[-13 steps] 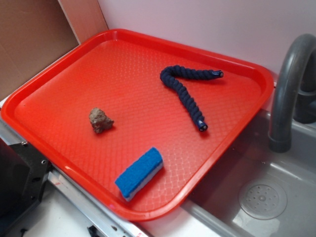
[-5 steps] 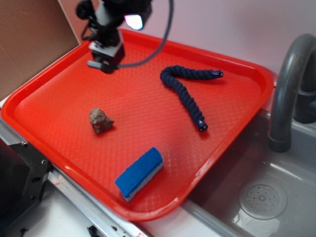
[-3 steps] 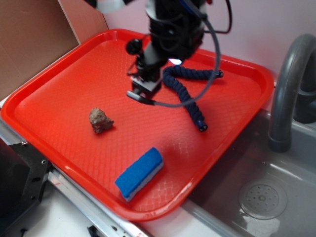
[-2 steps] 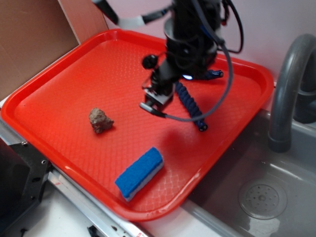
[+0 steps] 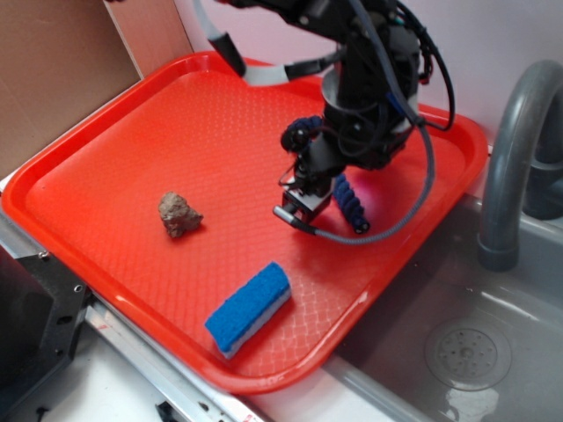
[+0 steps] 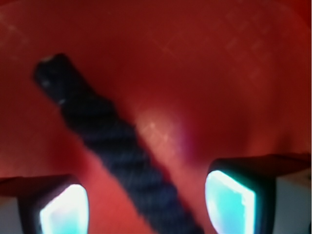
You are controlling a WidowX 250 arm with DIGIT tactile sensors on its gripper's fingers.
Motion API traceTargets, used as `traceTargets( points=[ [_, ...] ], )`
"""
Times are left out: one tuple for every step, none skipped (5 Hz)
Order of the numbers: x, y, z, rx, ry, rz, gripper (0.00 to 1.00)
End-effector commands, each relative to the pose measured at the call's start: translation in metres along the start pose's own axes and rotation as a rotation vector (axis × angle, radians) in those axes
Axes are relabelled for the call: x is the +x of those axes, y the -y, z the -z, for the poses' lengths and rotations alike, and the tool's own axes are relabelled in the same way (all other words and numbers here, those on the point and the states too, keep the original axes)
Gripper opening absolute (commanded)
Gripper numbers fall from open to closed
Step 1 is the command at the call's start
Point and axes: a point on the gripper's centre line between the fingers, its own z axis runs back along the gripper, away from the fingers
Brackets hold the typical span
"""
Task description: Grab the blue rope.
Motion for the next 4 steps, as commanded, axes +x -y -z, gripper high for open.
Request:
traceTargets(
  points=[
    [0.002, 0.0065, 0.0004, 0.026, 0.04, -0.032, 0.45],
    [-0.005, 0.007, -0.0003, 0.043, 0.062, -0.071, 0.0],
    [-0.0049, 0.0065, -0.0004, 0.023, 0.045, -0.045, 0.0],
    [-0.0006, 0.0117, 0.0065, 0.0, 0.011, -0.033, 0.0]
  ],
)
